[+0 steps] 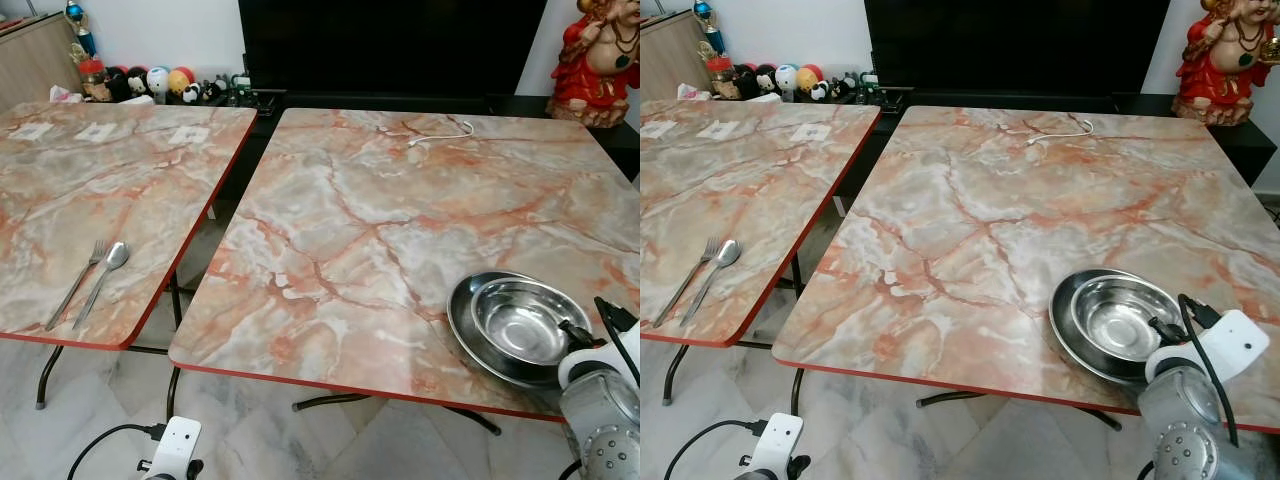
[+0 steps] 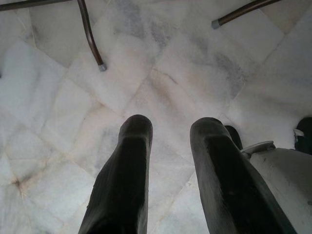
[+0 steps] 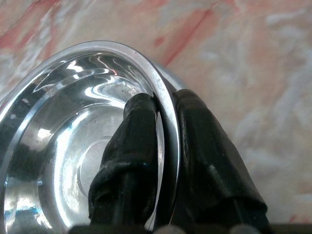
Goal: Setting the table
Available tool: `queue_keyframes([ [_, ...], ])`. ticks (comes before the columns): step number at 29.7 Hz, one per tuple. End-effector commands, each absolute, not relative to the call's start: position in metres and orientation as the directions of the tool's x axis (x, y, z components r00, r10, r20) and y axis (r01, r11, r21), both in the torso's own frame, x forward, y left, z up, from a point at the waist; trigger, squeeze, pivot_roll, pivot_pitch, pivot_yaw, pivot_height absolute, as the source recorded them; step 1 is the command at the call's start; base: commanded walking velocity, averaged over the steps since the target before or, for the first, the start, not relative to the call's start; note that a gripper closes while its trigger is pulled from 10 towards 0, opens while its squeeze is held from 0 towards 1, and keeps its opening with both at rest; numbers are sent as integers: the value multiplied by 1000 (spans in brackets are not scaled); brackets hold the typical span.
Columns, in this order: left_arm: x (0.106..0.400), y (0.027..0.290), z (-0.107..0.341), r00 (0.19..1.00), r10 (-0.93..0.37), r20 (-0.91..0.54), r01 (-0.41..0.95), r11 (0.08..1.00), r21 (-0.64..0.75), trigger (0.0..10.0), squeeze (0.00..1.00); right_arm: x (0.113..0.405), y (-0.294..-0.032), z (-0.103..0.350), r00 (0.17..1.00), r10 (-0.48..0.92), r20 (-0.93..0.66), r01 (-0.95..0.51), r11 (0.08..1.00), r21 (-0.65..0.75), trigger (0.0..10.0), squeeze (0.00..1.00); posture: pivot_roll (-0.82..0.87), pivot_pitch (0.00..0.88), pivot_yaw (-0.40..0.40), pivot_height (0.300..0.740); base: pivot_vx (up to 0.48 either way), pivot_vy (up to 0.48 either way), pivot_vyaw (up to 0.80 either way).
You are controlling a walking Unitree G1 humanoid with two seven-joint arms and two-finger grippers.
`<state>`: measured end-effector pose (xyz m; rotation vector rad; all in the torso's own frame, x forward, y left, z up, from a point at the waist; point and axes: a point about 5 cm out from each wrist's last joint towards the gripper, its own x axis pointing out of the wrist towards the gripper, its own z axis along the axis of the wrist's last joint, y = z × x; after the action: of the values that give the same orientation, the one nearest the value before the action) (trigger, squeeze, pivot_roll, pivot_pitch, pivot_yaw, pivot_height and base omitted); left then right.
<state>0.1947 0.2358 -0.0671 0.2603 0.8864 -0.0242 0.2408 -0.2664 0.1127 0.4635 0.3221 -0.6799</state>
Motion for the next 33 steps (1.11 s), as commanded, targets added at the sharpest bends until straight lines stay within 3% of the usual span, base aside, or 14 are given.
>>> queue_keyframes([
  [1, 191, 238, -69, 615, 94, -783, 123, 969, 213, 10000, 0, 240, -264, 118, 743, -527, -413, 656, 694, 297, 10000, 0, 31, 4, 3, 740, 0, 0, 0],
  [22, 190, 238, -69, 612, 96, -785, 124, 969, 215, 10000, 0, 240, -258, 112, 757, -488, -435, 627, 730, 272, 10000, 0, 31, 4, 2, 740, 0, 0, 0],
  [23, 190, 238, -69, 612, 95, -785, 124, 969, 214, 10000, 0, 240, -258, 112, 758, -486, -436, 626, 730, 274, 10000, 631, 31, 4, 2, 740, 0, 0, 0],
  [24, 190, 238, -69, 613, 95, -784, 124, 969, 214, 10000, 0, 240, -257, 111, 758, -485, -437, 625, 731, 273, 10000, 992, 31, 4, 2, 740, 0, 0, 0],
  [28, 191, 238, -69, 614, 95, -783, 123, 969, 213, 10000, 0, 239, -257, 112, 754, -493, -435, 631, 729, 266, 10000, 973, 32, 3, 1, 740, 0, 0, 0],
  [30, 191, 238, -69, 615, 94, -783, 122, 969, 213, 10000, 0, 239, -257, 112, 755, -493, -432, 626, 738, 251, 10000, 831, 32, 3, 1, 740, 0, 0, 0],
  [31, 191, 237, -69, 615, 94, -783, 122, 969, 213, 10000, 0, 239, -257, 112, 755, -491, -434, 624, 740, 250, 10000, 831, 32, 3, 1, 740, 0, 0, 0],
  [32, 191, 237, -69, 616, 94, -782, 122, 970, 212, 10000, 0, 239, -257, 111, 755, -491, -435, 625, 740, 251, 10000, 663, 32, 3, 1, 740, 0, 0, 0],
  [33, 191, 237, -69, 616, 94, -782, 122, 970, 212, 10000, 0, 239, -257, 111, 755, -491, -435, 625, 739, 251, 10000, 663, 32, 3, 1, 740, 0, 0, 0],
])
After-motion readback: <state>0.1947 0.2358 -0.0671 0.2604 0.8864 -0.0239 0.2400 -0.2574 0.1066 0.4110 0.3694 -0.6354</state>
